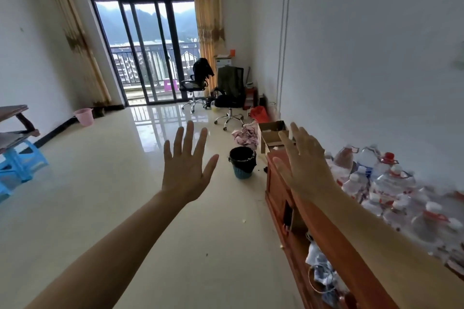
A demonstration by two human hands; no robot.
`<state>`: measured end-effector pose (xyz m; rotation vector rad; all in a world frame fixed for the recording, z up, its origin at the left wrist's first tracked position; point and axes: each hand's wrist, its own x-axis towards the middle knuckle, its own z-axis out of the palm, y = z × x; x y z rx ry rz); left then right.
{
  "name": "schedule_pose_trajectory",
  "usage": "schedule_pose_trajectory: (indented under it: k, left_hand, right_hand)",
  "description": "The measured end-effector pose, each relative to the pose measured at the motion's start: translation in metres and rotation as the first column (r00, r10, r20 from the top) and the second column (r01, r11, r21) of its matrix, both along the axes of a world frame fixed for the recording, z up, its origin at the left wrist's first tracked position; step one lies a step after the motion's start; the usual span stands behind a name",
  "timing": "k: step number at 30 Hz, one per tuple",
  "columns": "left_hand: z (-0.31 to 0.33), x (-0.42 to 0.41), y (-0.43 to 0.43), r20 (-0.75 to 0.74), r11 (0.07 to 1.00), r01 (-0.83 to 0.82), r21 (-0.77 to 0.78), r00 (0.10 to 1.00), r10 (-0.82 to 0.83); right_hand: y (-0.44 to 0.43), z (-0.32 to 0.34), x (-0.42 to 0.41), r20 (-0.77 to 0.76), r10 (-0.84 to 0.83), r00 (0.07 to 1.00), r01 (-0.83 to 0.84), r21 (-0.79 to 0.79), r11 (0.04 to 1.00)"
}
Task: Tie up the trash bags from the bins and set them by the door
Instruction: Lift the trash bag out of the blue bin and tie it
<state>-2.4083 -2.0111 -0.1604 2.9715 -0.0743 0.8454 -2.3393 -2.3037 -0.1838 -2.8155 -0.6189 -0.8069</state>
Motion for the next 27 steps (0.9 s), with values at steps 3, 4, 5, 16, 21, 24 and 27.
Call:
schedule_pose_trajectory:
  k: [3, 4, 5, 16, 21, 24, 27]
  left_hand:
    - [0.000, 0.101, 0.011, -0.030, 1.000, 0.011, 0.011, 0.999, -0.010]
    - [0.004, 0.124, 0.016, -0.021, 0.999, 0.021, 0.025, 1.000, -0.021]
    - [0.009, 0.152, 0.022, -0.019, 0.999, 0.030, 0.043, 0.999, -0.030]
    - [-0.004, 0.448, 0.135, -0.015, 0.999, 0.028, -0.039, 0.999, -0.028]
    - [-0.022, 0.589, 0.202, -0.038, 0.997, 0.048, -0.057, 0.998, -0.050]
    - [-0.008, 0.677, 0.234, -0.037, 0.994, 0.100, -0.043, 0.994, -0.101]
    - [0.002, 0.762, 0.251, -0.048, 0.990, 0.134, -0.055, 0.989, -0.136]
  right_hand:
    - [0.012, -0.001, 0.101, -0.042, -0.018, 0.999, 0.019, 0.012, 1.000]
    - [0.017, 0.003, 0.125, -0.042, -0.013, 0.999, 0.014, 0.018, 1.000]
    - [0.024, 0.009, 0.152, -0.054, -0.006, 0.999, 0.008, 0.028, 1.000]
    - [0.146, 0.016, 0.453, -0.081, 0.040, 0.996, -0.038, 0.022, 0.999]
    - [0.206, -0.010, 0.587, -0.127, 0.000, 0.992, 0.005, 0.038, 0.999]
    - [0.229, -0.008, 0.661, -0.153, -0.048, 0.987, 0.057, 0.055, 0.997]
    - [0.240, -0.004, 0.724, -0.161, -0.098, 0.982, 0.112, 0.081, 0.990]
